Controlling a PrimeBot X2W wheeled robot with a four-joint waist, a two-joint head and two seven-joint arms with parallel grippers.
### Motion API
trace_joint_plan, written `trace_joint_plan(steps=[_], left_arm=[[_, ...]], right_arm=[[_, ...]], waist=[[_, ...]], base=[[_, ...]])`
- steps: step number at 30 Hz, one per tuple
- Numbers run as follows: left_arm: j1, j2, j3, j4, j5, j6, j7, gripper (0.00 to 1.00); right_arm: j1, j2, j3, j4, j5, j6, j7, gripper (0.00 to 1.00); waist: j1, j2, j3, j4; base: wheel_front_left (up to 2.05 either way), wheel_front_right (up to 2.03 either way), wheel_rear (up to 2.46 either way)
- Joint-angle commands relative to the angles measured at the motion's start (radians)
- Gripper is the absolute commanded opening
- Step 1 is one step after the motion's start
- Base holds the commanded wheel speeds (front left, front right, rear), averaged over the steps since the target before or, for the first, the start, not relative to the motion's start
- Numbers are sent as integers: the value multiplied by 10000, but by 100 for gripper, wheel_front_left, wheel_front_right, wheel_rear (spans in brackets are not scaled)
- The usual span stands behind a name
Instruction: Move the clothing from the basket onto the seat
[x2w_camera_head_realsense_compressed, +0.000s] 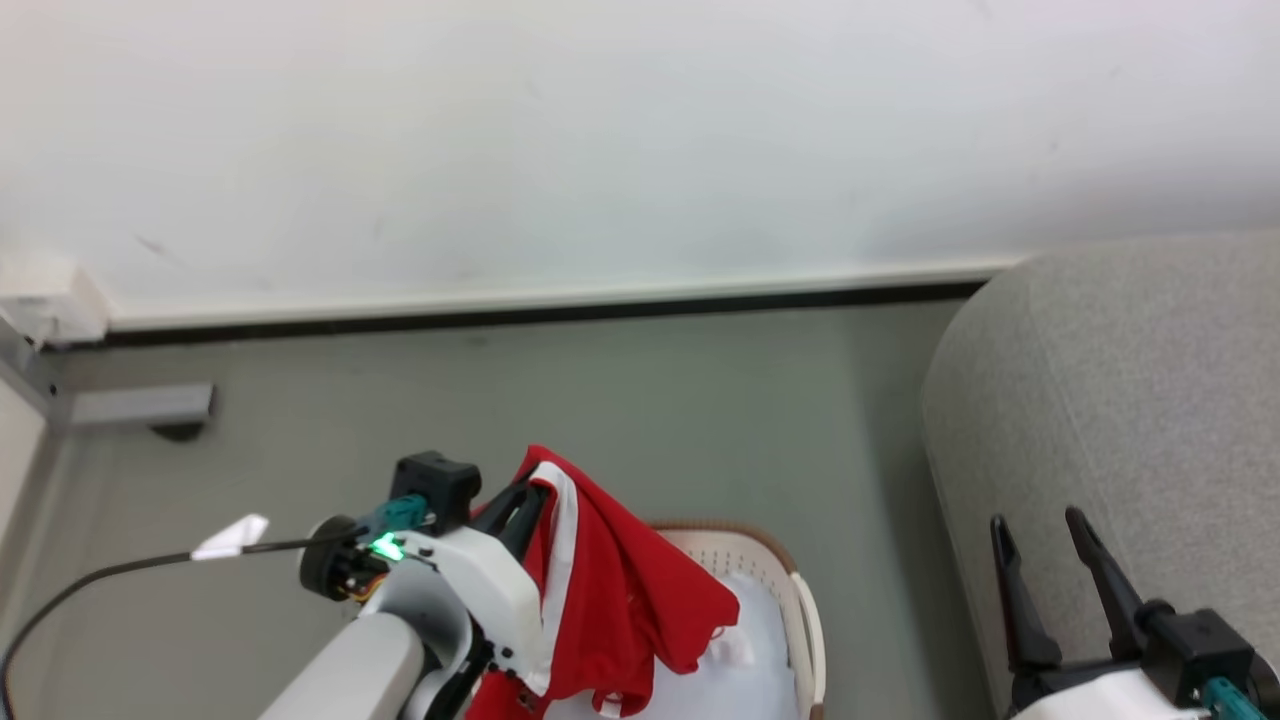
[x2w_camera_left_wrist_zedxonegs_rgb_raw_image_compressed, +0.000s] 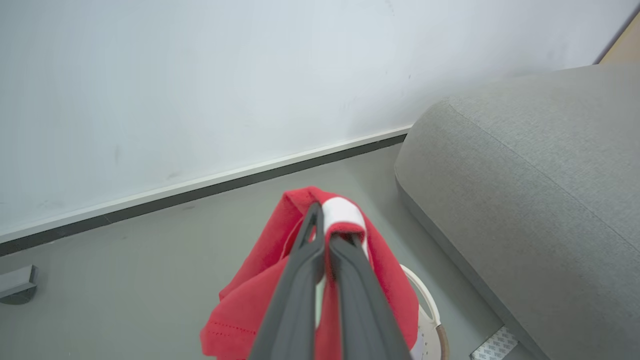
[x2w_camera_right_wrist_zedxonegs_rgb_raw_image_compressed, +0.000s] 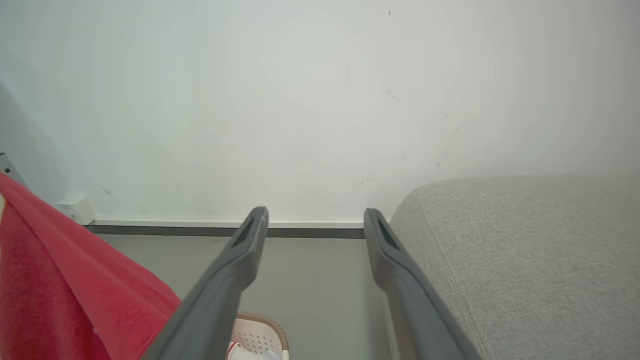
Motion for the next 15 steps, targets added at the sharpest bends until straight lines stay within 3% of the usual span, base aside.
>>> trace_joint_plan(steps=[1,6,15], left_arm=[[341,315,144,-897,-177,247,233,0],[915,738,418,-2805,-331,782,761,0],[1015,942,624,-4549,-404,1284,1271,0]], right_arm=[[329,-5,-84,11,-75,-21,6,100],[818,7,-142,19,-126,-21,8,100],[1207,-16,-128,-209,-220,-21,8,100]], waist=[[2,0,-566,32],[2,0,-1156,-52],[2,0,-1474,-179]], base=[[0,0,0],[0,0,0],[0,0,0]])
